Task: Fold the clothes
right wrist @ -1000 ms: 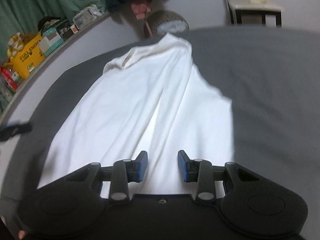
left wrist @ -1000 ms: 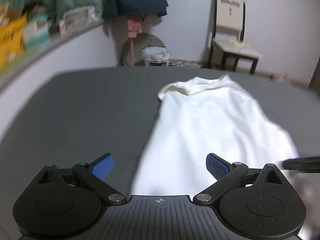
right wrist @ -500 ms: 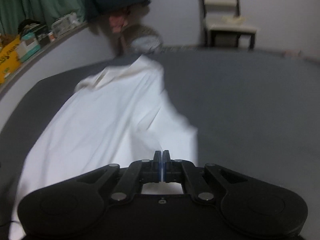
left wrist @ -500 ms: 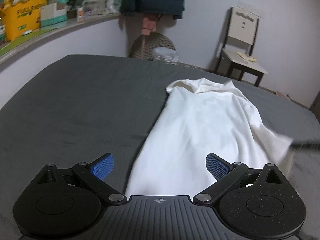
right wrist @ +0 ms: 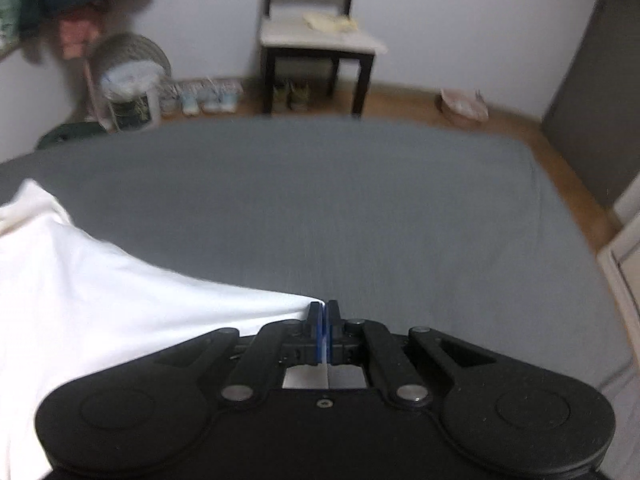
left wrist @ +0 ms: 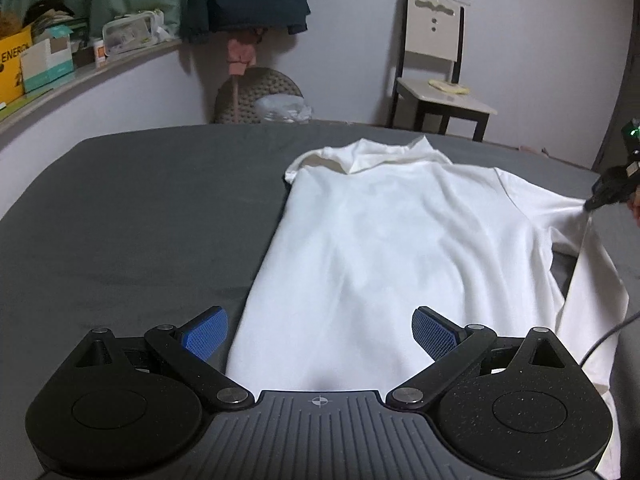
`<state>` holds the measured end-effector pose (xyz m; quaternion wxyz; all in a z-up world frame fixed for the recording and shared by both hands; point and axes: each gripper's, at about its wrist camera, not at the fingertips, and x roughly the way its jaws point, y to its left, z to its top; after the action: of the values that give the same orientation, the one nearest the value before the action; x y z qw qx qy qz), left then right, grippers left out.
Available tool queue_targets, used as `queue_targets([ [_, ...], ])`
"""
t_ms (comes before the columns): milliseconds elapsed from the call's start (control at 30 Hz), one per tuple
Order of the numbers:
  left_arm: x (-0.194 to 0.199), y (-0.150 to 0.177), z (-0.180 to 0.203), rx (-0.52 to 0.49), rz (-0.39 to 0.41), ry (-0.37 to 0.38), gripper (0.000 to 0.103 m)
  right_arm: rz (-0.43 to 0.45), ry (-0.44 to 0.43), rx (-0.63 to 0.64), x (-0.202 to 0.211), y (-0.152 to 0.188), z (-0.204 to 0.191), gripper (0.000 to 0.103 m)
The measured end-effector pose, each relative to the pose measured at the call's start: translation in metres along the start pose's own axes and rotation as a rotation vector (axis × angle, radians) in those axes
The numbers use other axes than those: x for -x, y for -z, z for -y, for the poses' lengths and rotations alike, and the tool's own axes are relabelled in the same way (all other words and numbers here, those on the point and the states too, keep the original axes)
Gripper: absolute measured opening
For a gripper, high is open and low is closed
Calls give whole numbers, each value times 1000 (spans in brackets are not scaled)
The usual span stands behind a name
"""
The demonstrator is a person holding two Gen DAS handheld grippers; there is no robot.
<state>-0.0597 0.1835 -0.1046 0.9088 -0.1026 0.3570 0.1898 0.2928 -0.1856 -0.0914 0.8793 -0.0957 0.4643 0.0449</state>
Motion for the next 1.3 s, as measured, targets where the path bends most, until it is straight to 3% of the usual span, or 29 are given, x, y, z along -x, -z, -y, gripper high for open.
queue_targets([
  [67, -4, -1, 0, -6, -4, 4, 99, -52, -1, -6, -18, 10, -2, 2],
  [167, -9, -2, -1, -16, -10, 10, 99, -54, -30, -24, -20, 27, 8, 2],
  [300, -10, -2, -3, -11, -15, 23, 99, 15, -30, -91, 10, 42, 38, 1],
  [467, -3, 2, 1, -3, -14, 43, 99, 102, -136, -59, 46, 66, 47, 5],
  [500, -2, 2, 3, -8, -13, 48, 99, 129, -175, -31, 48, 63, 40, 6],
  [567, 2, 4, 7, -17, -12, 57, 99, 184, -253, 23, 52, 55, 26, 26],
  [700, 0, 7, 14, -70, -8, 43, 99, 229, -362, 108, 35, 20, -43, 26],
  [900, -4, 7, 15, -122, 12, 22, 99, 214, -376, 365, -10, -21, -158, 26],
  [1133, -14, -3, 9, -82, 28, 29, 99, 174, -343, 572, -29, -39, -227, 26],
  [1167, -16, -4, 9, -74, 28, 36, 99, 155, -339, 575, -30, -40, -231, 23],
  [1233, -19, -3, 10, -72, 23, 47, 99, 122, -316, 556, -38, -43, -236, 2],
  [1300, -22, -1, 11, -82, 14, 54, 99, 95, -324, 544, -42, -46, -240, 1],
])
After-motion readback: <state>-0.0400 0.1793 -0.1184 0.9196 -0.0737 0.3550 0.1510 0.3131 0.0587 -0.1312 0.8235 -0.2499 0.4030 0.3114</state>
